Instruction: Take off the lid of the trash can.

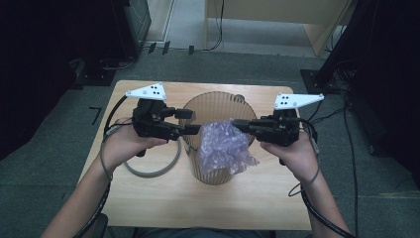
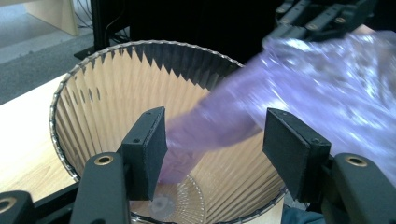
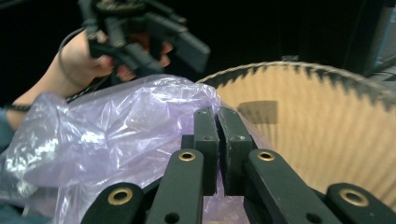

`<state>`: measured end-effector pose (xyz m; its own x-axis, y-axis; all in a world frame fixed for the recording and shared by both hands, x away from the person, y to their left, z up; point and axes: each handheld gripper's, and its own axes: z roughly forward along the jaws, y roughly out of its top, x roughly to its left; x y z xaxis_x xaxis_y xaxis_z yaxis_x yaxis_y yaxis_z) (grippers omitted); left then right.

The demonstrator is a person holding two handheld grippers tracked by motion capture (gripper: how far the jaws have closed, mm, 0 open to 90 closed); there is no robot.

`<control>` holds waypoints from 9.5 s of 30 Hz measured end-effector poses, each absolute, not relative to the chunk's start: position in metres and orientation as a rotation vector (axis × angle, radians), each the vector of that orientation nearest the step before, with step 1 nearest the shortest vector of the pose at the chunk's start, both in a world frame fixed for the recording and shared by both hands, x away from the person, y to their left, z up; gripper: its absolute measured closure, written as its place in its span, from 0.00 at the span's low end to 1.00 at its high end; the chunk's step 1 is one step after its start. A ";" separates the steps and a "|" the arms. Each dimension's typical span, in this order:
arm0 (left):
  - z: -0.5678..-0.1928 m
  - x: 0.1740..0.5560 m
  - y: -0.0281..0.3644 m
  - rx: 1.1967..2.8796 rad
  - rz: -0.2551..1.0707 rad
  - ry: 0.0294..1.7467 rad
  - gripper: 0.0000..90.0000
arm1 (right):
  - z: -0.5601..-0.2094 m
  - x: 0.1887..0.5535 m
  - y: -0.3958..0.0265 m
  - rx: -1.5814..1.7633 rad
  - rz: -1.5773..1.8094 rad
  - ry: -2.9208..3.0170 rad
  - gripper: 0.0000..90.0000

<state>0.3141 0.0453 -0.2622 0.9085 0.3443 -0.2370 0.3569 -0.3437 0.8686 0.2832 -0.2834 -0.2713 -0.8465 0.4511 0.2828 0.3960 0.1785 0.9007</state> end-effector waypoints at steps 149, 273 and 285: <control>-0.254 0.363 0.030 1.983 -0.075 0.577 0.53 | -0.263 0.327 -0.290 0.884 1.552 2.355 1.00; -0.288 0.412 0.067 1.922 -0.165 0.736 0.62 | -0.288 0.358 -0.351 1.134 1.645 2.190 0.51; -0.292 0.402 0.073 1.970 -0.208 0.731 0.76 | -0.293 0.335 -0.339 1.047 1.581 2.344 0.63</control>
